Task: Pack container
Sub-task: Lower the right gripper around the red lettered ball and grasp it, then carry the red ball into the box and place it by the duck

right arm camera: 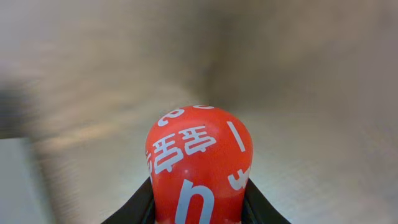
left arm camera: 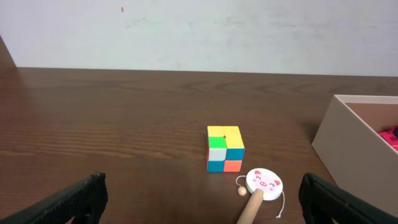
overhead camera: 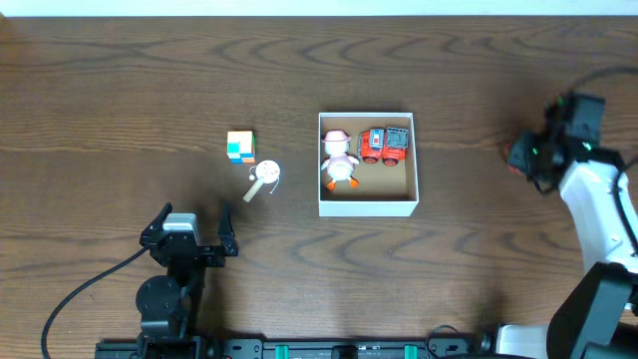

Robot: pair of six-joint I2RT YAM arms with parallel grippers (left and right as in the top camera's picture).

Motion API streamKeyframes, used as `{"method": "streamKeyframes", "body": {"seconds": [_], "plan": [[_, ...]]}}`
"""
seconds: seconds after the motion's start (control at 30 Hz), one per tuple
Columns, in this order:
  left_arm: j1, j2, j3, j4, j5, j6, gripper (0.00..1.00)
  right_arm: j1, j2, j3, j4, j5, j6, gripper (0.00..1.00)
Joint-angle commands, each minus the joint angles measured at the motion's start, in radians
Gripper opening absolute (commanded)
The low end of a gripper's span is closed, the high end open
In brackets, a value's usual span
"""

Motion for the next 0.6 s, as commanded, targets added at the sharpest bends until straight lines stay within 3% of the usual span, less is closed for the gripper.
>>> {"method": "streamKeyframes", "body": {"seconds": [0.0, 0.27, 0.57], "plan": [[0.006, -0.007, -0.029, -0.011, -0.012, 0.0, 0.98, 0.112, 0.001, 0.117, 0.001, -0.035, -0.075, 0.02], [0.006, -0.007, -0.029, -0.011, -0.012, 0.0, 0.98, 0.394, 0.001, 0.303, 0.003, -0.034, -0.117, 0.01], [0.006, -0.007, -0.029, -0.011, -0.012, 0.0, 0.98, 0.616, 0.032, 0.308, -0.081, -0.013, -0.092, 0.01]]}}
